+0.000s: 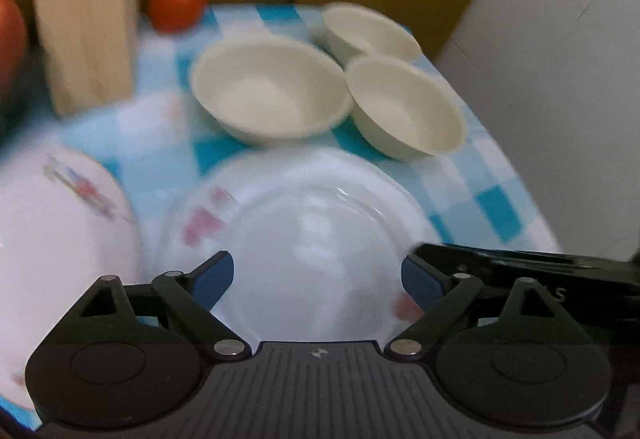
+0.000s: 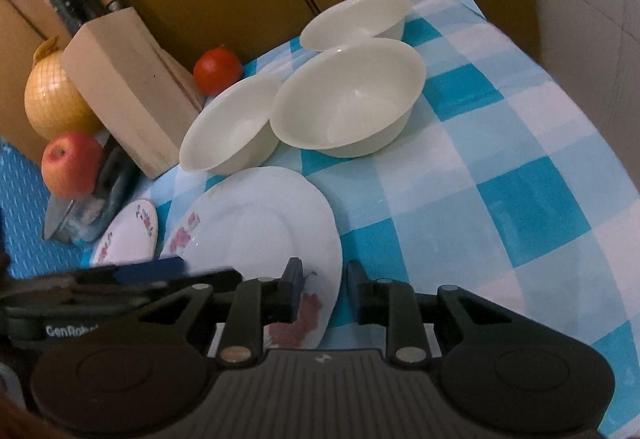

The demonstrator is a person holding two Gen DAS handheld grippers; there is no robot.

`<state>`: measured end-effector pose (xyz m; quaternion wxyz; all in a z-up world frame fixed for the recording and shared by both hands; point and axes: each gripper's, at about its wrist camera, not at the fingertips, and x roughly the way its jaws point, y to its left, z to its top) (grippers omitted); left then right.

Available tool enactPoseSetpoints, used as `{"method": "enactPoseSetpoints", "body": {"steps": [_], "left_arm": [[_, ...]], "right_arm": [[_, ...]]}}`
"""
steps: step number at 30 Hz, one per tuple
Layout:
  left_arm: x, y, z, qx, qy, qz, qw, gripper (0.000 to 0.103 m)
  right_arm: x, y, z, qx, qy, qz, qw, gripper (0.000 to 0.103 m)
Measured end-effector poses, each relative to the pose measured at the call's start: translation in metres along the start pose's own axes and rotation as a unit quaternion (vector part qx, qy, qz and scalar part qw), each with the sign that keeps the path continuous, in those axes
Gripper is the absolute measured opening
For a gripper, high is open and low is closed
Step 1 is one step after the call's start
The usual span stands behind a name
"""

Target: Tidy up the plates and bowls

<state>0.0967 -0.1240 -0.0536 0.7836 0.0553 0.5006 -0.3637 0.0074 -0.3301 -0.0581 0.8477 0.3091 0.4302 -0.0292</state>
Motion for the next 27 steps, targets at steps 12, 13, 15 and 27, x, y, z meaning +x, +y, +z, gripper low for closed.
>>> {"method": "enactPoseSetpoints", "body": {"steps": [12,13,15,27], "left_arm": [[-0.007,0.043,0.019,-0.074,-0.014,0.022,0.9969,0.097],[-0.003,0.048,0.021,-0.081,-0.005,0.016,0.9966,0.097],[0.001,0.047,0.021,-0.077,-0.001,0.019,0.9969,0.098],[0.008,0.005,0.001,-0.003,0.018,0.025,0.9995,0.101]], "right_arm": [[-0.003,-0.001,-0.002,0.000,0.001,-0.001,1.000,0.030],[-0.003,-0.001,-0.002,0.001,0.001,-0.001,1.000,0.030],[-0.003,-0.002,-0.002,0.006,0.002,0.000,1.000,0.031],[-0.009,-0.016,0.000,0.023,0.004,0.005,1.000,0.029]]}}
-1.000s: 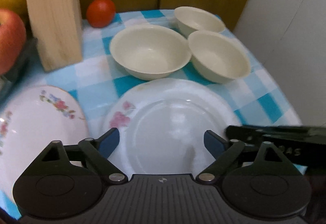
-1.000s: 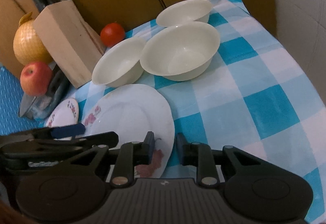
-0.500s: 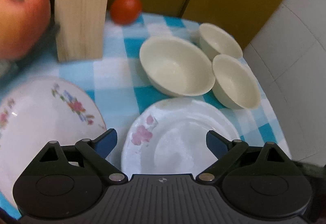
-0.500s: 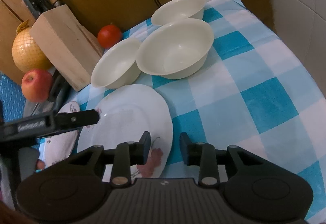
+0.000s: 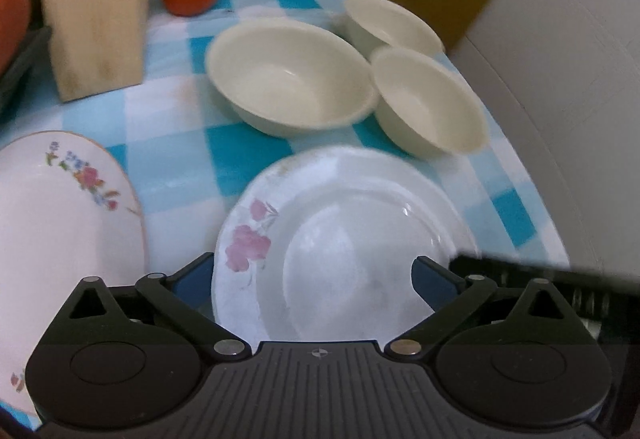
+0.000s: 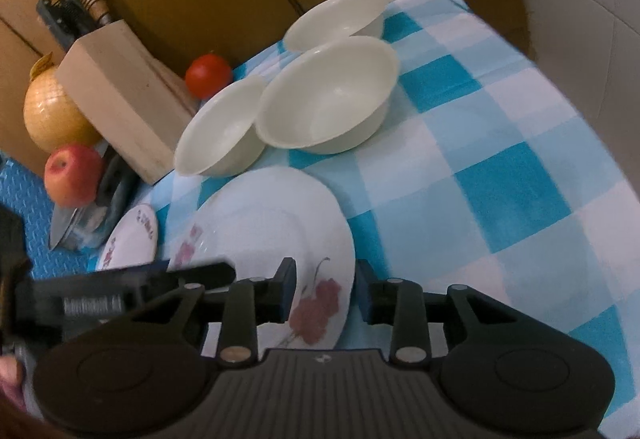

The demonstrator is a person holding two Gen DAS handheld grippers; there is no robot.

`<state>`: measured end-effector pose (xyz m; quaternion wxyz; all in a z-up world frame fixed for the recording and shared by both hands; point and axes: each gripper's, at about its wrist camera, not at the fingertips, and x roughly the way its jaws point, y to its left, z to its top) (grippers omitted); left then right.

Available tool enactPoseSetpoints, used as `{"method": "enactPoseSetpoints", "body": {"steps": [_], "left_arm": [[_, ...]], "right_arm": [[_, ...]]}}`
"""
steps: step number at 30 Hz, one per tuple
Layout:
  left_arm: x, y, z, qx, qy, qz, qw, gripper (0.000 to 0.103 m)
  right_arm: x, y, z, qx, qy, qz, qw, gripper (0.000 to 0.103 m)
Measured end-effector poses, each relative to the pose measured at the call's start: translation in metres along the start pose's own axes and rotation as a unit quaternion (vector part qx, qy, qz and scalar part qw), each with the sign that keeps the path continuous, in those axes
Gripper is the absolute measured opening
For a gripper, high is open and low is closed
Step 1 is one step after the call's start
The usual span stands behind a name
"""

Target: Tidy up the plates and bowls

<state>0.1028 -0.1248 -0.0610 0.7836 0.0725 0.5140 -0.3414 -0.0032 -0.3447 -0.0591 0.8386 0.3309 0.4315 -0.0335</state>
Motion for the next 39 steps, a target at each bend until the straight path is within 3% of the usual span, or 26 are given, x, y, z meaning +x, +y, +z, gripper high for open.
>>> {"method": "enactPoseSetpoints", "body": {"steps": [3,6,14,19,39], "left_arm": [[0.003,-0.014,-0.006,0.047,-0.001,0.042,0.9980,0.098],[0.008,-0.021,-0.008,0.070,-0.006,0.068,0.9952,0.099],[0.009,-0.022,-0.009,0.055,-0.016,0.077,0.9954,0.100],[0.012,-0.026,-0.008,0.049,-0.018,0.084,0.9951,0.103],[-0.011,-0.035,-0.011,0.051,-0.039,0.091,0.9938,0.102]], "right_arm": [[-0.002,-0.008,0.000,0.012,0.006,0.002,1.000,0.018],[-0.004,-0.009,-0.003,0.008,0.007,0.006,1.000,0.018],[-0.006,-0.015,-0.003,0.019,0.017,0.028,0.999,0.022],[-0.007,-0.004,-0.010,-0.020,0.000,0.012,1.000,0.024],[-0.026,-0.005,-0.010,-0.006,-0.023,0.036,0.999,0.024]]}}
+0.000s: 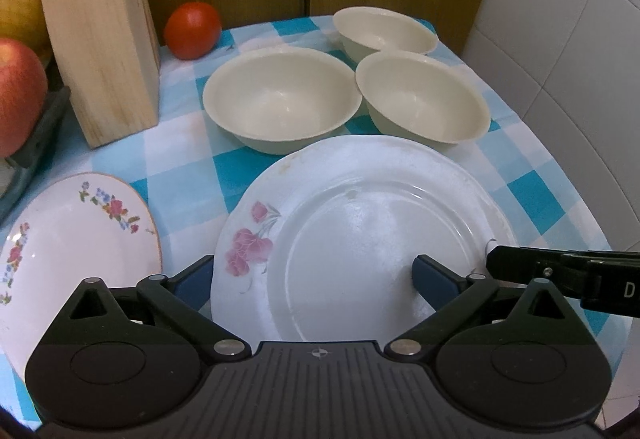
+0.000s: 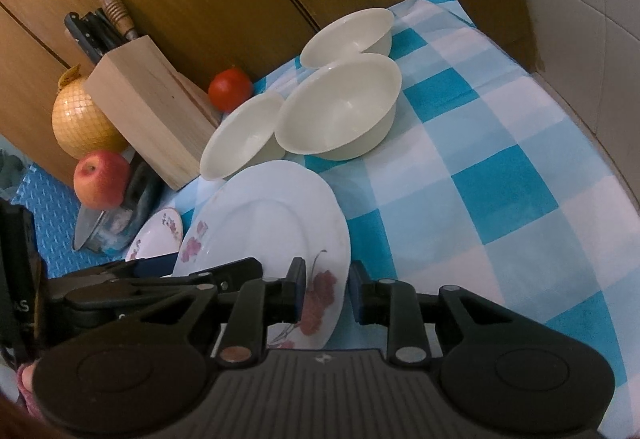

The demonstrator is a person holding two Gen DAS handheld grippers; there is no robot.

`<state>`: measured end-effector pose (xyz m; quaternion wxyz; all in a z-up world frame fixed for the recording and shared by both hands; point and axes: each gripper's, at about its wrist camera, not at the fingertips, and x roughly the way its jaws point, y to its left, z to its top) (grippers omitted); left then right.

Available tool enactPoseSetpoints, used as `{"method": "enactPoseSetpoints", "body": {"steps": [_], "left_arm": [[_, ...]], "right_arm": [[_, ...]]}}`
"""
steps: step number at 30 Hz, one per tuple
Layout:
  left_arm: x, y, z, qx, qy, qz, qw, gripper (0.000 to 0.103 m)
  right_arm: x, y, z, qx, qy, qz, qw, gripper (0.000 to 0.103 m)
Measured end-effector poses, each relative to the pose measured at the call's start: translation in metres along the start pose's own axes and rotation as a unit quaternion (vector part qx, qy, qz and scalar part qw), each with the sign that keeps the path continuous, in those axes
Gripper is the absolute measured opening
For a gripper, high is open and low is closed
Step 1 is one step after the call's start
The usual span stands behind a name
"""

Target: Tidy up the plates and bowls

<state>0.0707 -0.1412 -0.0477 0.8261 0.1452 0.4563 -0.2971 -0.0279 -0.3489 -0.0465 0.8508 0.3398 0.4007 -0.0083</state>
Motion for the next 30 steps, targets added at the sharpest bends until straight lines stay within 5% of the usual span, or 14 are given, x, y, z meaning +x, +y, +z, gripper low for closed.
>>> {"method": "enactPoseSetpoints", "body": {"steps": [30], "left_arm": [[-0.044,0.021,-0.035,-0.012,0.000,0.058,0.9983,0.102]], "right_arm": [[0.007,0.034,-0.025,-0.032,0.052,0.046,0.997,0.024]]}}
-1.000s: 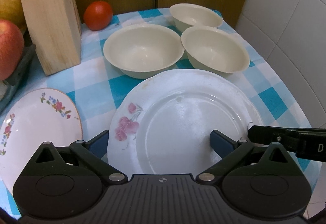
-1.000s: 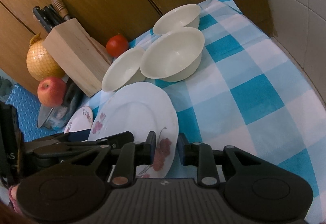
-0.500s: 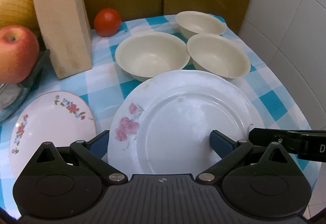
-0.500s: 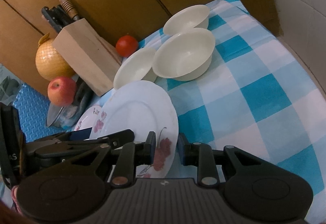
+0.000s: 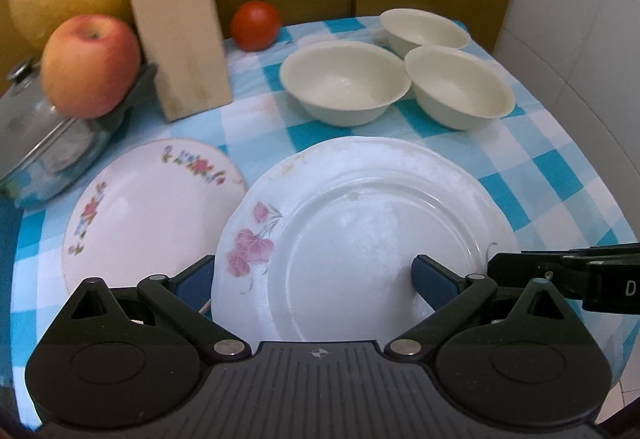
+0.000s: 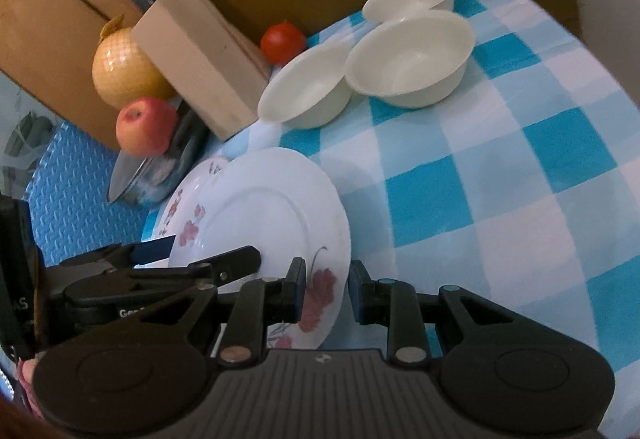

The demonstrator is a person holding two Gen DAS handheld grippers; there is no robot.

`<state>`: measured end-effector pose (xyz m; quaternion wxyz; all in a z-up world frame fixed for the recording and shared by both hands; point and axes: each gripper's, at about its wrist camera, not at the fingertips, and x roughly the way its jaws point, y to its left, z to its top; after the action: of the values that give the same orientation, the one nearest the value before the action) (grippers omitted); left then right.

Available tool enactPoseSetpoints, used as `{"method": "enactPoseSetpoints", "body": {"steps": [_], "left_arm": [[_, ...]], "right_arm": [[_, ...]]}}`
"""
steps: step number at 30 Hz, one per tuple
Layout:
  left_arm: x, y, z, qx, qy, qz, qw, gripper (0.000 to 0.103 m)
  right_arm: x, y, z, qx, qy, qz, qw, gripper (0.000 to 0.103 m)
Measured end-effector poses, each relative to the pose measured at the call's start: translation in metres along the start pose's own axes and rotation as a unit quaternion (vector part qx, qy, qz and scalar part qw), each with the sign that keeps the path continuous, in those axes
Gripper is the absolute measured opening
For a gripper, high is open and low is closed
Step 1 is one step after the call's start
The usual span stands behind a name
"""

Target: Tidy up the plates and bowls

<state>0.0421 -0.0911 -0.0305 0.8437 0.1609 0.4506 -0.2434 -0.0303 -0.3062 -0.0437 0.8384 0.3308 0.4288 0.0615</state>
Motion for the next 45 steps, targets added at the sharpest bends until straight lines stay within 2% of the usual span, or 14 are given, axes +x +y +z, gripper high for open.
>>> {"method": "enactPoseSetpoints", "body": {"steps": [15,34,38,40,43,45], "left_arm": [[-0.012,0.022,-0.033,-0.023,0.013,0.035,0.9990,0.102],[-0.021,0.031,-0.054,-0.059,0.015,0.041,0.9973,0.103],[-0.025,0.028,-0.059,-0.050,0.010,0.056,0.9972,0.102],[-0.029,0.018,-0.062,-0.028,0.004,0.042,0.9987,0.098],[-0.032,0.010,-0.066,-0.009,-0.007,0.073,0.9973,0.096],[-0.033,0.014,-0.068,-0.017,-0.001,0.061,0.9980,0.096]], "right_arm": [[0.021,0.024,-0.021,-0.035,0.046,0.011,0.998,0.024],[0.019,0.054,-0.041,-0.141,0.029,-0.014,0.989,0.024],[0.019,0.057,-0.044,-0.151,0.034,-0.010,0.988,0.024],[0.019,0.061,-0.048,-0.162,0.039,-0.001,0.986,0.023],[0.022,0.064,-0.053,-0.170,0.054,0.002,0.984,0.020],[0.020,0.068,-0.055,-0.187,0.056,-0.004,0.981,0.020]]}}
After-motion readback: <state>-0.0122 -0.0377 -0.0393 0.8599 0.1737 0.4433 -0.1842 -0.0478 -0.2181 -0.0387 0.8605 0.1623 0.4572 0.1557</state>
